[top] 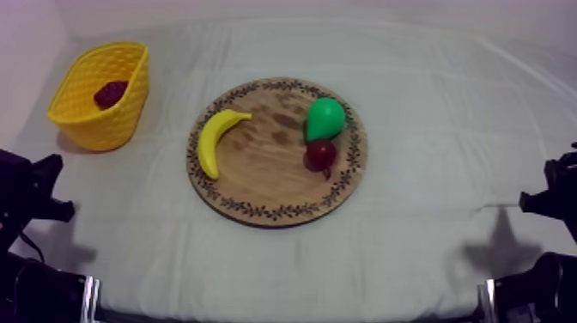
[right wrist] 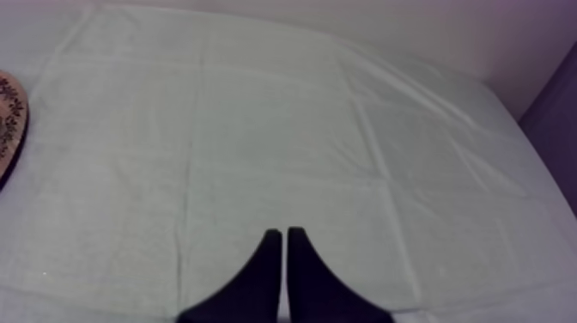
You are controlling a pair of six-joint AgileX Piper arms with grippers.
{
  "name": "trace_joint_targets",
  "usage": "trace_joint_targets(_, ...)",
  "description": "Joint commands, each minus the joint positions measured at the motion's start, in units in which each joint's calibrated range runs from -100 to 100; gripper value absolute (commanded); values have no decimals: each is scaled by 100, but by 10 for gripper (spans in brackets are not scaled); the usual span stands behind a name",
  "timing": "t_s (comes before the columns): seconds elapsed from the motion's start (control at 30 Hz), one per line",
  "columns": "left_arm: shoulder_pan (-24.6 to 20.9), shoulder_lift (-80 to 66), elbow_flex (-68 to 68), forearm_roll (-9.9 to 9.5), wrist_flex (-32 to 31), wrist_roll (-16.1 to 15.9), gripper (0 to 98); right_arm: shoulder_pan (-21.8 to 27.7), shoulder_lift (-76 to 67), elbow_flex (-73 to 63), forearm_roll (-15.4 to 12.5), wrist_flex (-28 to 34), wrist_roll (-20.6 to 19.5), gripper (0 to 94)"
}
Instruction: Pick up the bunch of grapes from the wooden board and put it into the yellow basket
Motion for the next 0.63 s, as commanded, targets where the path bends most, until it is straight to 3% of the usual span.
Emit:
trace_joint_targets(0.0,42,-146,11,-2,-19,891,0,-1,1,-5,-1,-2,-1,3)
trace_joint_targets(0.17,88,-372,114,-13,-176,1332,0,-1,1,-5,-1,-2,2,3)
trace_joint_targets(0.6,84,-417,154,-16,-226,1256,0,-1,1,-5,-1,-2,3,3)
